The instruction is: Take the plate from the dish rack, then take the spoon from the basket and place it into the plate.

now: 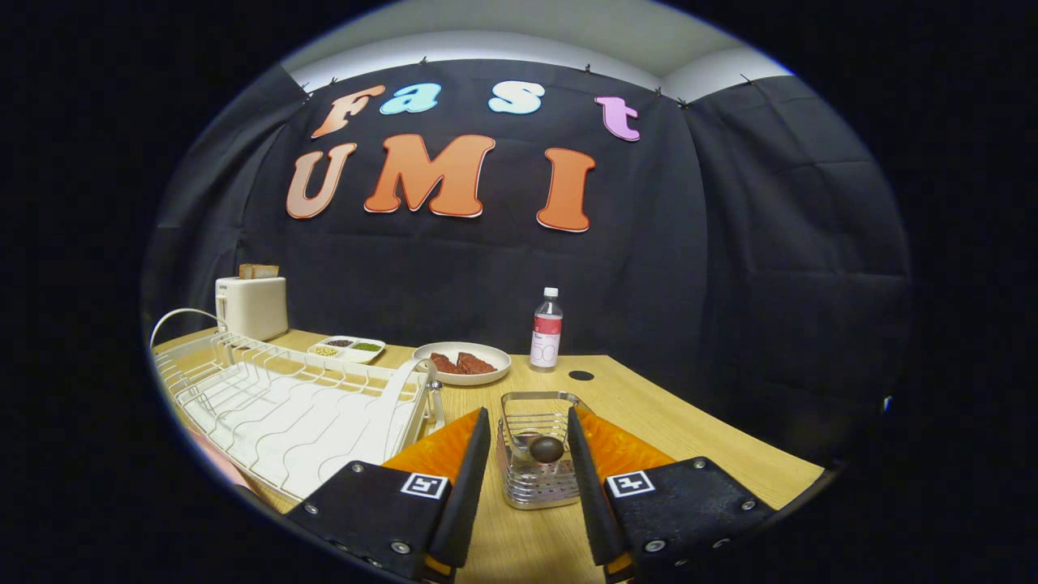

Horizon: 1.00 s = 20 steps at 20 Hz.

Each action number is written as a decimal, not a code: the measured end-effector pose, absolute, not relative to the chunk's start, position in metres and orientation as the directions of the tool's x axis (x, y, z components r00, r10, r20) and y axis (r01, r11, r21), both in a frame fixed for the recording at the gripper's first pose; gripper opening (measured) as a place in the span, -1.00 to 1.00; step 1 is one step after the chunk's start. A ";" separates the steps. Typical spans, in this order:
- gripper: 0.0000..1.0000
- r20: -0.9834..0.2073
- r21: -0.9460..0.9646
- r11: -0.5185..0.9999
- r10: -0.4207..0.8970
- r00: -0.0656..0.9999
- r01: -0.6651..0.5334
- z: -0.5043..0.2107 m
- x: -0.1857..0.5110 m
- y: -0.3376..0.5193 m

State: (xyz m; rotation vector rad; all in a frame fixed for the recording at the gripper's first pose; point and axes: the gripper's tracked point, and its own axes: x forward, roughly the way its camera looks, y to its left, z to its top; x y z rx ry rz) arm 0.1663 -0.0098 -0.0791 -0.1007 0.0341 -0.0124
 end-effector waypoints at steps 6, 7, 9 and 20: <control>-0.51 -0.033 -0.088 0.996 -0.025 0.999 0.022 -0.080 0.175 -0.012; -0.71 -0.027 -0.091 0.996 -0.021 0.999 0.019 -0.079 0.176 -0.010; -0.81 -0.020 -0.099 0.995 -0.019 1.000 0.017 -0.078 0.178 -0.008; -0.93 -0.016 -0.135 0.991 -0.024 1.000 0.021 -0.049 0.168 -0.008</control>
